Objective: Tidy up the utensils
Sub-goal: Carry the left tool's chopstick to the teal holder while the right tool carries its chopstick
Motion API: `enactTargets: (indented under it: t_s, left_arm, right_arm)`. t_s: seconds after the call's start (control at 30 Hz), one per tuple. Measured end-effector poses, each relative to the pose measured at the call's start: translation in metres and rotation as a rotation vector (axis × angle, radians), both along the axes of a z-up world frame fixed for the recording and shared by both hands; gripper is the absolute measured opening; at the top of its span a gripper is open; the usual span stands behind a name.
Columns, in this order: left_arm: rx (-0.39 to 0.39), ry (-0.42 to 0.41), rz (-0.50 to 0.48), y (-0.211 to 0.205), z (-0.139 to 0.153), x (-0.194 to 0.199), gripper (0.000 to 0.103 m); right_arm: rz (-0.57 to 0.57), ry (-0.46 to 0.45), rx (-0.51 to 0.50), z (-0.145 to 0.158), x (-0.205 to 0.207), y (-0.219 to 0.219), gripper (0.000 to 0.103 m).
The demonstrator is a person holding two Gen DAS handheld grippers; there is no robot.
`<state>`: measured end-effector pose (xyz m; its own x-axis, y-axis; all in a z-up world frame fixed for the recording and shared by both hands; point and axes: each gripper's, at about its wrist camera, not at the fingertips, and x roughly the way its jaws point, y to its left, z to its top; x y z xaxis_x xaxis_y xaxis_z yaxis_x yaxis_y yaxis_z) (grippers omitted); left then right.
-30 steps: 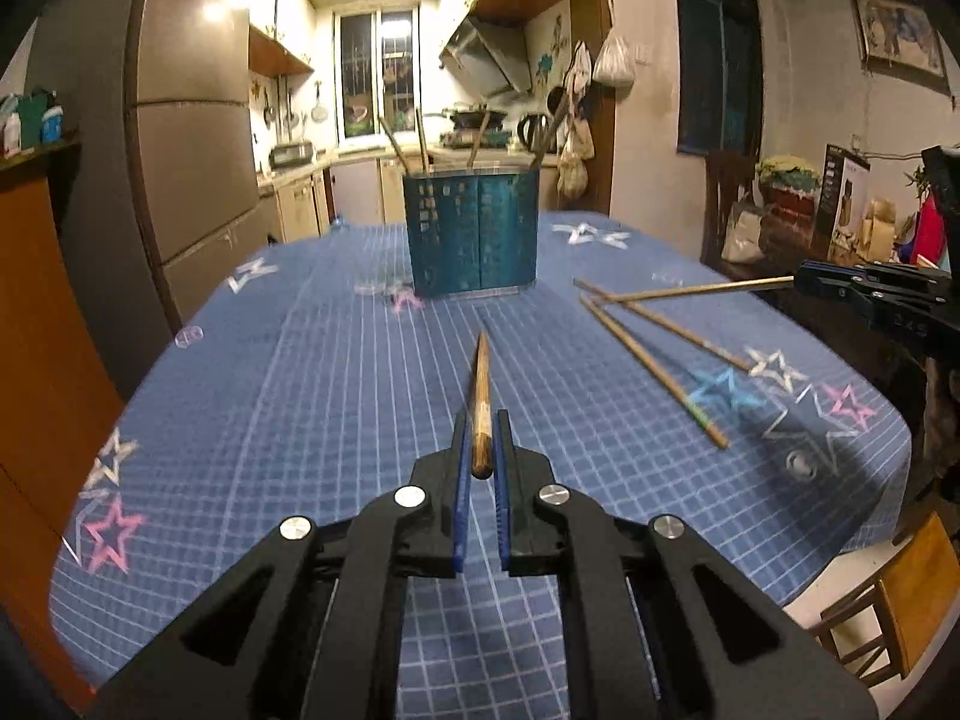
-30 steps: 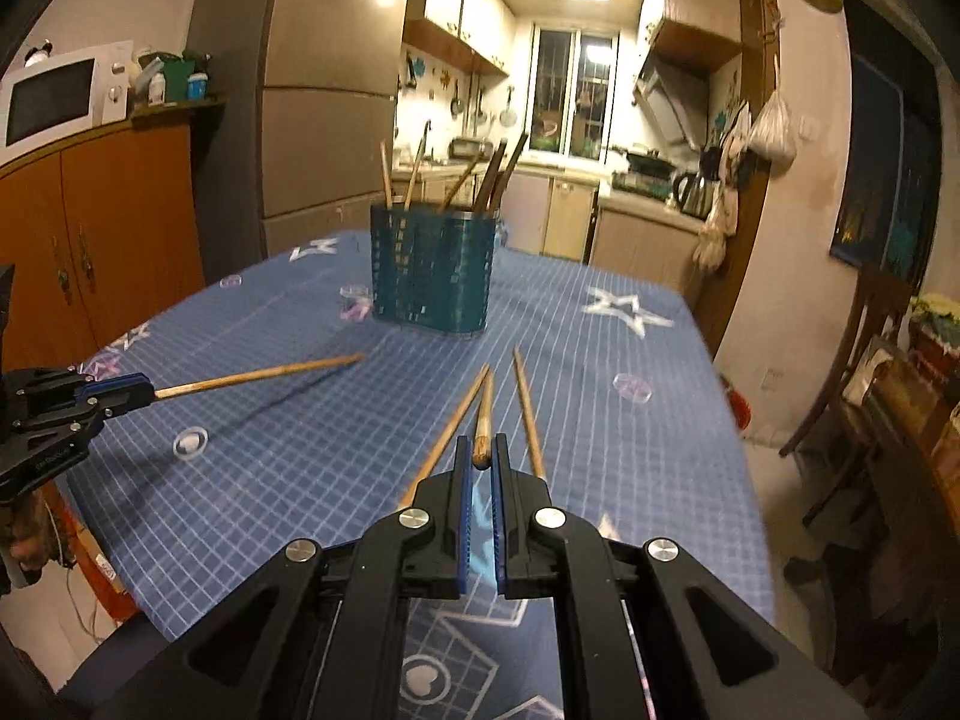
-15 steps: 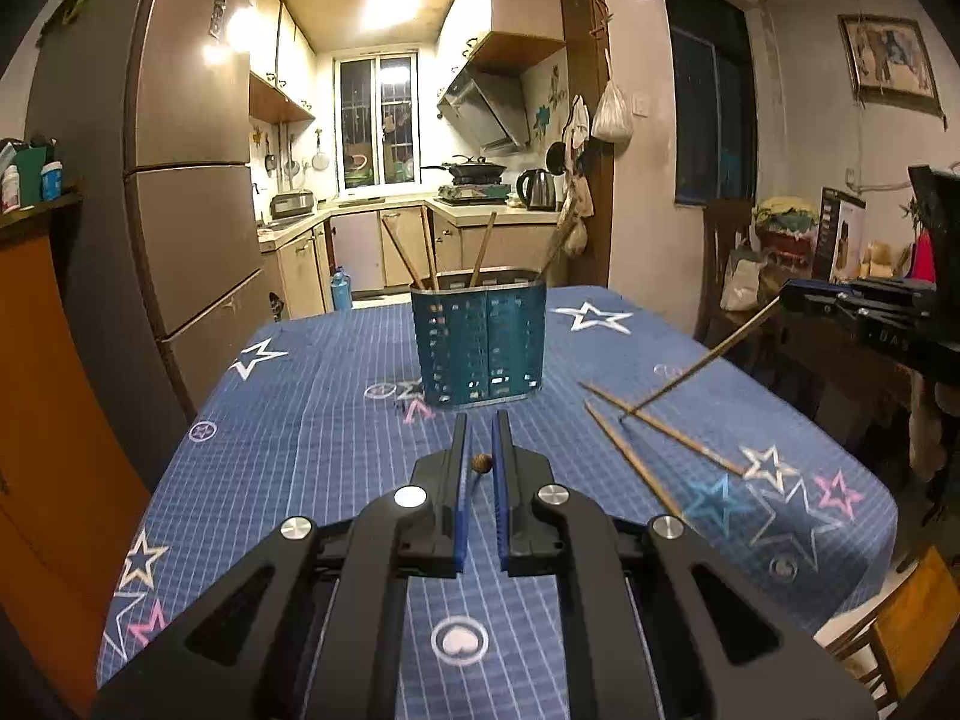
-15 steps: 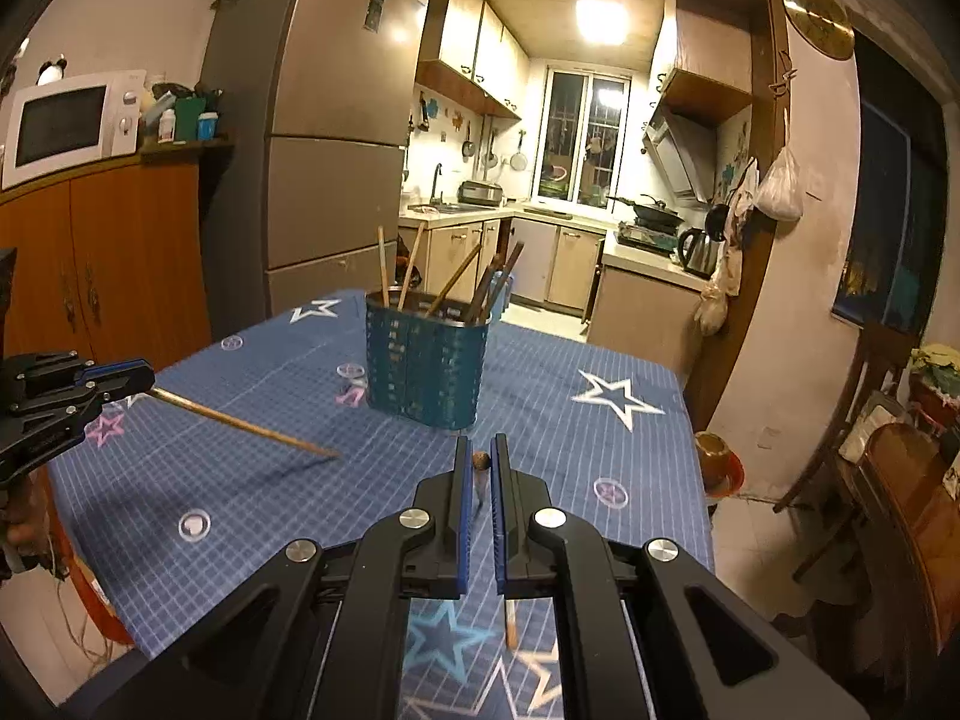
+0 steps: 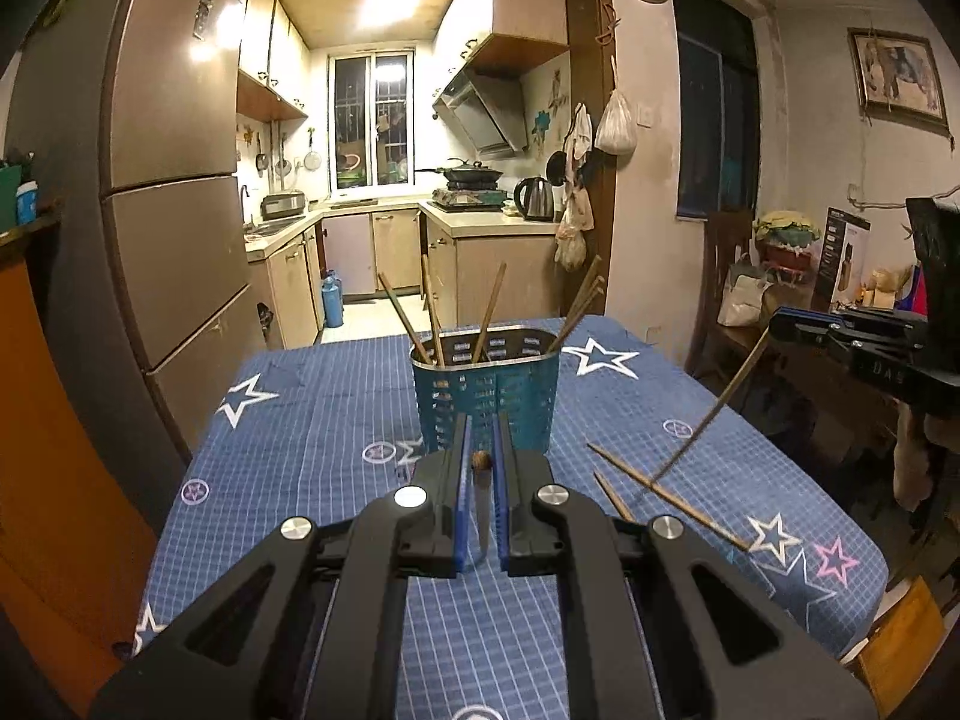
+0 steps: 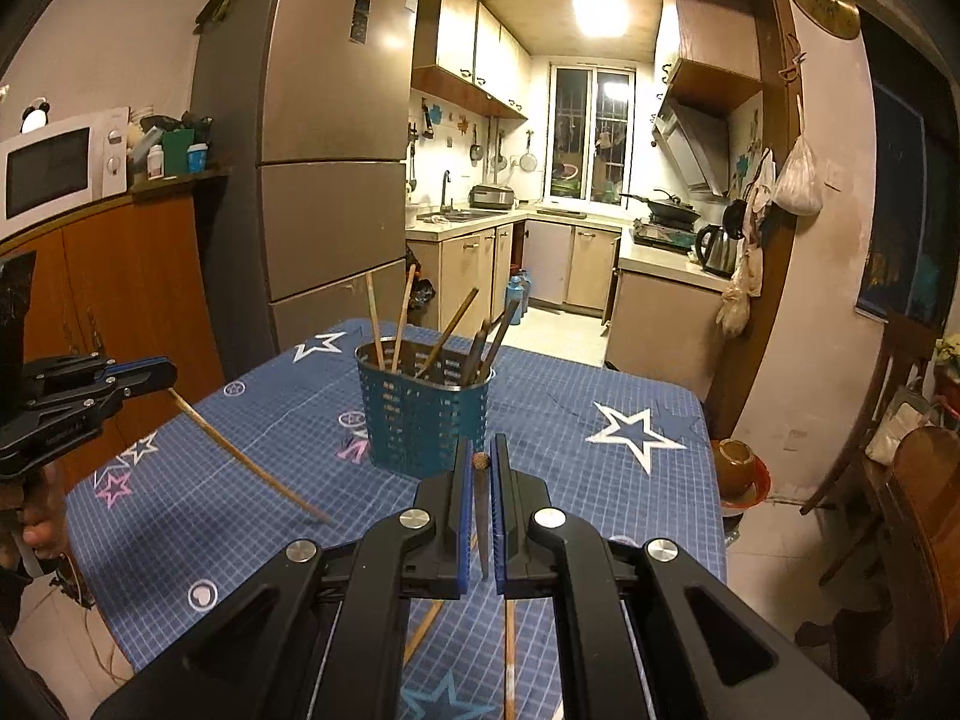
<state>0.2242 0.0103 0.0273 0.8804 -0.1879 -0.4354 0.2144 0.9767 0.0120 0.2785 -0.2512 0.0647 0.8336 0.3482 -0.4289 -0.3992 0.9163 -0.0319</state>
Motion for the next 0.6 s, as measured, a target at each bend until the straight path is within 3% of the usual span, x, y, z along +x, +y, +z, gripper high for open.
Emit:
enactTargets:
  t_s: [0.27, 0.6]
  left_arm:
    - [0.000, -0.008, -0.002, 0.001, 0.024, 0.023, 0.005]
    - [-0.006, -0.059, 0.000, 0.000, 0.073, 0.044, 0.005]
  right_arm:
    - [0.004, -0.013, 0.009, 0.023, 0.017, 0.010, 0.007]
    - [0.029, -0.071, 0.036, 0.080, 0.038, 0.019, 0.007]
